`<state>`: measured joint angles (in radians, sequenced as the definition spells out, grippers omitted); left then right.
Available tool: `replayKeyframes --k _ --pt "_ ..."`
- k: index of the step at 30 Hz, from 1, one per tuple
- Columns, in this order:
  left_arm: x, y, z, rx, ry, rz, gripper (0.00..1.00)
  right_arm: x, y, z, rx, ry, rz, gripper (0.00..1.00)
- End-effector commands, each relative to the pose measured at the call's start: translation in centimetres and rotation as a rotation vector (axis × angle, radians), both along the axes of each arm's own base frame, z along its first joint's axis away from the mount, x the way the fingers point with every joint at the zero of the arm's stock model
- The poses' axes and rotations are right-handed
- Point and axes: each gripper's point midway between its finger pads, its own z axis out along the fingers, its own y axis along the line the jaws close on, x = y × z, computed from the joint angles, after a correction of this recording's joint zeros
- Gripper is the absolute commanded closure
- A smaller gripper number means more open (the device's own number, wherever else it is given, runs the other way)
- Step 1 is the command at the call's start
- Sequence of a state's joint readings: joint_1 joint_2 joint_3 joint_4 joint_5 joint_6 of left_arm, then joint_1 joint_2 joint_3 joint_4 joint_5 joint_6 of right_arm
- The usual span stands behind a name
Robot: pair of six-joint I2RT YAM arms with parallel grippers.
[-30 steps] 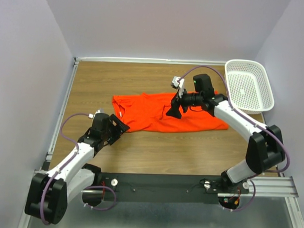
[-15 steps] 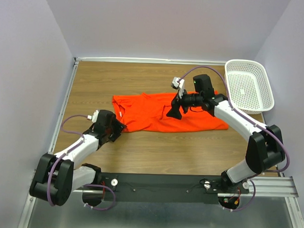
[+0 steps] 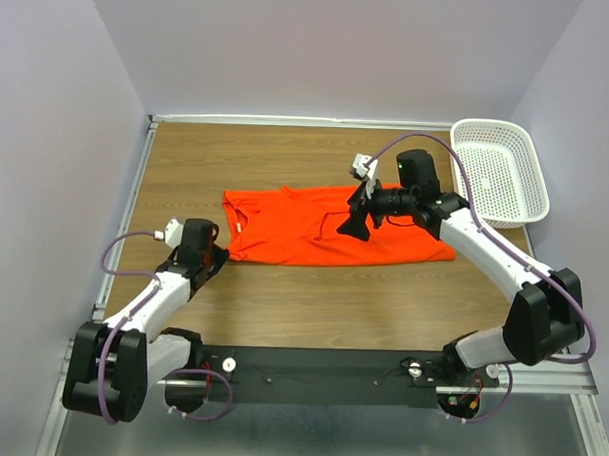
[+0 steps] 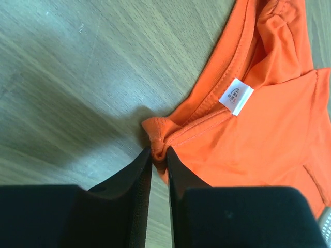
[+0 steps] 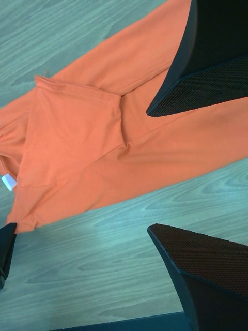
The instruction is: Fold and stack the t-shirts
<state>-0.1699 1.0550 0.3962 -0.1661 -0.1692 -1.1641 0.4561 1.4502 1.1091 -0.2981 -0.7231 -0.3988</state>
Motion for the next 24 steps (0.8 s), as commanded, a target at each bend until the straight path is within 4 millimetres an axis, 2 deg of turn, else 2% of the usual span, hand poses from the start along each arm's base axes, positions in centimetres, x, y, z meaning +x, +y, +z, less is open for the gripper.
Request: replayKeyframes --k 1,5,8,9,11,12,13,14,16,17,18,20,24 --pt "0.3 0.3 -0.5 0.018 -0.011 -0.019 0.75 -1.3 -0.6 0.0 -0.001 0.011 0.023 0.09" --pt "0.6 2.5 0.0 0.053 -0.022 0.031 0.85 -1.3 -0.8 -0.1 -0.012 0.007 0.017 0.08" --pt "1.0 5.0 1.0 0.102 -0.029 0.077 0.85 -0.9 -1.6 -0.8 -0.081 -0.008 0.014 0.08" --pt "1.4 5.3 1.7 0.117 -0.039 0.080 0.85 -1.4 -2.7 -2.2 -0.164 -0.008 0.041 0.08" --pt "1.6 7.5 2.0 0.163 -0.028 0.124 0.85 -1.9 -4.0 -3.4 -0.262 -0.034 0.088 0.10" --pt "2.0 8.7 2.5 0.177 -0.032 0.156 0.85 -2.0 -5.6 -4.5 -0.357 -0.075 0.110 0.10" --pt "2.0 9.3 2.1 0.180 -0.015 0.168 0.85 -2.4 -6.6 -5.5 -0.409 -0.090 0.121 0.10" --pt "2.4 9.3 2.2 0.175 -0.019 0.148 0.85 -3.3 -7.9 -7.3 -0.468 -0.084 0.134 0.10" --pt "2.9 9.7 2.4 0.172 -0.018 0.145 0.86 -3.7 -10.7 -8.7 -0.600 -0.164 0.150 0.11" --pt "3.2 9.7 2.2 0.172 -0.013 0.138 0.86 -5.1 -12.0 -10.5 -0.652 -0.148 0.176 0.11" --pt "3.4 9.8 2.1 0.168 -0.015 0.133 0.87 -5.1 -13.4 -10.3 -0.701 -0.217 0.192 0.11" --pt "3.6 10.0 2.1 0.174 -0.014 0.132 0.87 -6.3 -15.0 -11.4 -0.742 -0.243 0.219 0.10" --pt "3.8 10.6 2.0 0.184 -0.010 0.136 0.87 -7.9 -15.5 -12.2 -0.742 -0.237 0.261 0.10"
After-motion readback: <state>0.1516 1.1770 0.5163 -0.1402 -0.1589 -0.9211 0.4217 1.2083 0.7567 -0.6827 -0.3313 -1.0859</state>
